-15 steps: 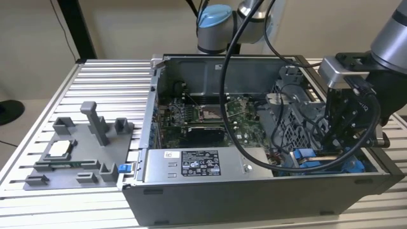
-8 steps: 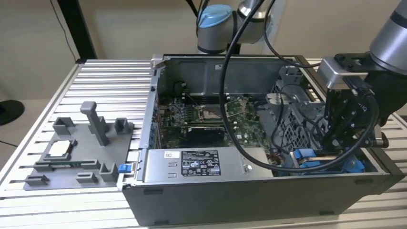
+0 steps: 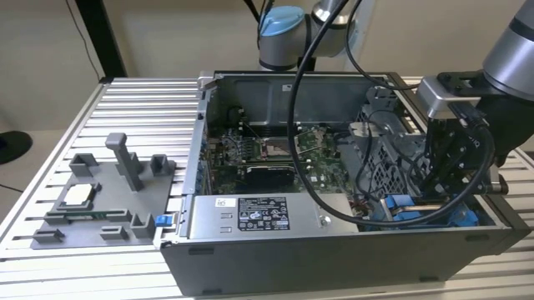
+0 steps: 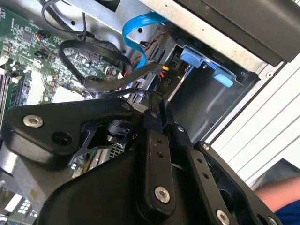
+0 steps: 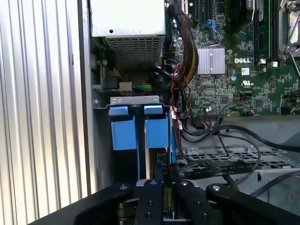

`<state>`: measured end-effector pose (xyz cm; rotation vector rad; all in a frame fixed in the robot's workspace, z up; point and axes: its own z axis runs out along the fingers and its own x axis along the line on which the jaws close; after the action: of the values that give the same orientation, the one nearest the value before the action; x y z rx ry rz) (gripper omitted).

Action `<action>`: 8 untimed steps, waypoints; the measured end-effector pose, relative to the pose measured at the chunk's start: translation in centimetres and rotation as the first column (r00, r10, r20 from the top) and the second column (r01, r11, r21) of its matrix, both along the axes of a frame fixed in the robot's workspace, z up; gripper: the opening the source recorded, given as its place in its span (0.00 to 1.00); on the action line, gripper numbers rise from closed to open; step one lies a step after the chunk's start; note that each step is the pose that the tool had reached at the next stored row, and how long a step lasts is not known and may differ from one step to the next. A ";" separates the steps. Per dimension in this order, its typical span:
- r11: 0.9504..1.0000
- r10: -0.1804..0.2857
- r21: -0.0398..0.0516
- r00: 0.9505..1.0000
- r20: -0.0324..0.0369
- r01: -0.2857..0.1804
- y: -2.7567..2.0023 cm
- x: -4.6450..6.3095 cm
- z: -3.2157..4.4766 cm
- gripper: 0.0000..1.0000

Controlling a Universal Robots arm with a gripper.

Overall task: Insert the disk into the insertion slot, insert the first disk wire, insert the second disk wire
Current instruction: 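Insert the second disk wire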

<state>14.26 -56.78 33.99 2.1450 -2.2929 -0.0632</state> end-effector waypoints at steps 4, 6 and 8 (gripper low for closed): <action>1.000 0.000 0.000 1.000 0.000 0.000 0.00 0.0 -0.13 0.00; 1.000 0.000 0.001 1.000 0.000 0.000 0.01 0.0 -0.10 0.00; 1.000 0.000 0.001 1.000 0.000 0.000 0.01 0.0 -0.03 0.00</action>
<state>14.26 -56.77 33.96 2.1457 -2.2937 -0.0648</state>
